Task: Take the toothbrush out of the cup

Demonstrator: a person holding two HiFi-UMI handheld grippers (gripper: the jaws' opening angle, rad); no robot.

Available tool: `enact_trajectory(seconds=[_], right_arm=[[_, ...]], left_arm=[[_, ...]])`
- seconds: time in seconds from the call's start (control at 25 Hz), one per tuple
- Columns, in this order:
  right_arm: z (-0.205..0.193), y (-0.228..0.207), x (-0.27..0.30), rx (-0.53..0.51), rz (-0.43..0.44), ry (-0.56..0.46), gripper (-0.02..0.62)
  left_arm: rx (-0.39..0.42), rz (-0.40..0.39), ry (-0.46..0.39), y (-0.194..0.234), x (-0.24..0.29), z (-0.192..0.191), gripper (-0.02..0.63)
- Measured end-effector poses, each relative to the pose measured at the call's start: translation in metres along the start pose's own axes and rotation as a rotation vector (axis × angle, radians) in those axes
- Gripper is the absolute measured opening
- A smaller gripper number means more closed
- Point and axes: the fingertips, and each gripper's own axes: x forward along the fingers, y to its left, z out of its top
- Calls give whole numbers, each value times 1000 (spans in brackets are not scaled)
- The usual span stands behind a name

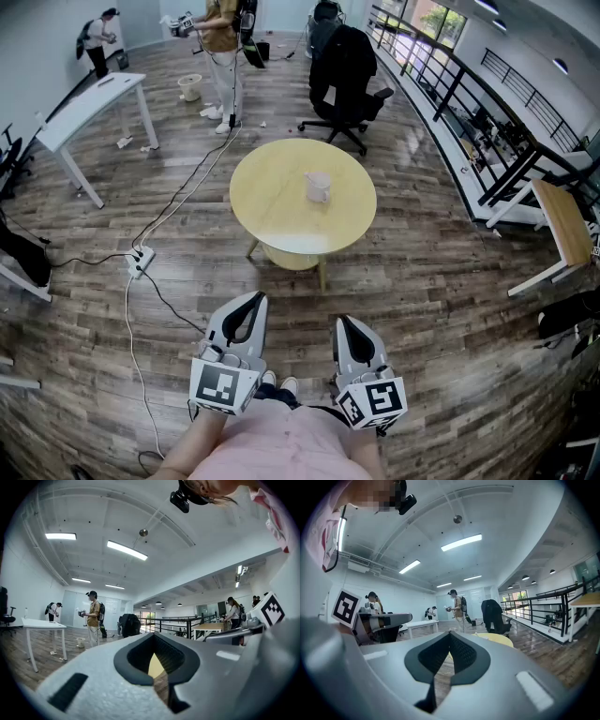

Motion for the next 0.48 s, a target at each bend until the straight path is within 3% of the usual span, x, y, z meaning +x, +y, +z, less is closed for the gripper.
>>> enact_trajectory(seconds=[0.48], right_arm=[[1,-3,5,-6,6,-6,2]], left_arm=[[-6,-16,1,-1,7,-4,-3]])
